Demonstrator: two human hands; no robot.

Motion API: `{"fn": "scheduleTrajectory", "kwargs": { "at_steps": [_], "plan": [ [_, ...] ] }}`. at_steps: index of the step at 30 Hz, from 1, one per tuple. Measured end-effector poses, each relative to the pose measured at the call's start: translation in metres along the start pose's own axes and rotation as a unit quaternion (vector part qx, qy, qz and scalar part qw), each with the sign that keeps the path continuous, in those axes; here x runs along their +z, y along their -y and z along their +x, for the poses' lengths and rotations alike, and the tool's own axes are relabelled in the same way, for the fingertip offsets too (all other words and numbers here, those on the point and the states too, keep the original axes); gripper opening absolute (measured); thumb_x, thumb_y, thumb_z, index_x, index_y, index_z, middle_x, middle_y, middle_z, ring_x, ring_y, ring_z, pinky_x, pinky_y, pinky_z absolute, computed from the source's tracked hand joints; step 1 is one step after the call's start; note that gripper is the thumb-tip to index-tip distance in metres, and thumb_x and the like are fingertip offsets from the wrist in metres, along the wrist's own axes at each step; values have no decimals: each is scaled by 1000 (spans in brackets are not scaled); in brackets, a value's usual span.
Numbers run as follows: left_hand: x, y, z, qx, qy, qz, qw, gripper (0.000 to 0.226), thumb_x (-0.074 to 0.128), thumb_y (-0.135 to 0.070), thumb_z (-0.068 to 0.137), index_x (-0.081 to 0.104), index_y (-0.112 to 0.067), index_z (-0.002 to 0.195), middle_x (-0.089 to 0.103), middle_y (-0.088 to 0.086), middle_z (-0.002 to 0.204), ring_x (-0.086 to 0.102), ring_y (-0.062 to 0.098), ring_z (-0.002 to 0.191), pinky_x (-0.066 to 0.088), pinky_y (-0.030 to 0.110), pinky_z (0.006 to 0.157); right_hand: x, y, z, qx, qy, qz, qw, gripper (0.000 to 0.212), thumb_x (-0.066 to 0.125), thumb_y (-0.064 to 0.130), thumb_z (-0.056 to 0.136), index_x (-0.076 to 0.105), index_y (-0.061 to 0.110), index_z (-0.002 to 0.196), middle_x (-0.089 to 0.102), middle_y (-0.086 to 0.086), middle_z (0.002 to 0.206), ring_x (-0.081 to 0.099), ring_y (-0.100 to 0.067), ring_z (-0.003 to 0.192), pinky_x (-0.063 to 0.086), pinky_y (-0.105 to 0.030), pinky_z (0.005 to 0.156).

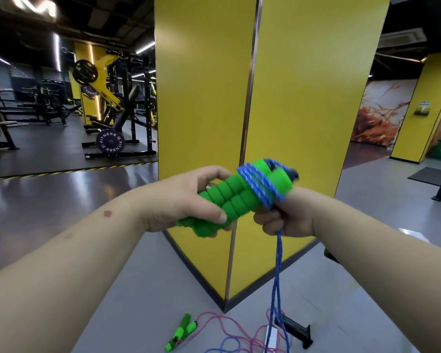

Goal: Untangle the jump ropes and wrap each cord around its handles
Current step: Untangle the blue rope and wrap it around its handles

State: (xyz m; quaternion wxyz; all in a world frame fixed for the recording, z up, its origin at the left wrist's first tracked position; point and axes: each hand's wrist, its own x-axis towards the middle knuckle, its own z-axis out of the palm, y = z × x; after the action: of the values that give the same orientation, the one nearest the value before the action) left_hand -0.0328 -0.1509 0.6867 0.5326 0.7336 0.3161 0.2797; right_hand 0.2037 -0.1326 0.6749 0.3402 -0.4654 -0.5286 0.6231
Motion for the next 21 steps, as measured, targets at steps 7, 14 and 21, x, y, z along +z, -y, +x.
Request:
{"fn": "scheduleTrajectory", "kwargs": {
  "at_steps": [7, 14, 21],
  "plan": [
    [3, 14, 15, 11, -276, 119, 954, 43, 86, -5, 77, 65, -26, 109, 74, 9, 95, 75, 27, 73, 64, 45, 68, 17, -2, -21, -40, -73, -376, 923, 30, 50, 42, 101, 58, 15, 90, 41, 3, 64, 34, -14, 51, 29, -26, 45],
    [7, -2, 12, -26, -239, 405, 882, 51, 84, -20, 77, 68, -46, 118, 65, -16, 104, 65, 10, 92, 57, 30, 77, 3, 42, -44, -150, -110, -620, 763, 20, 71, 49, 87, 71, 29, 83, 60, 4, 64, 48, -8, 54, 40, -26, 52],
    [0, -12, -4, 3, -103, 239, 966, 52, 88, 0, 71, 79, -39, 105, 76, -15, 96, 70, 1, 85, 53, 14, 66, -13, 41, -25, -166, -60, -371, 912, 26, 84, 44, 74, 77, 21, 84, 47, -5, 65, 38, -21, 57, 33, -31, 52]
  ]
}}
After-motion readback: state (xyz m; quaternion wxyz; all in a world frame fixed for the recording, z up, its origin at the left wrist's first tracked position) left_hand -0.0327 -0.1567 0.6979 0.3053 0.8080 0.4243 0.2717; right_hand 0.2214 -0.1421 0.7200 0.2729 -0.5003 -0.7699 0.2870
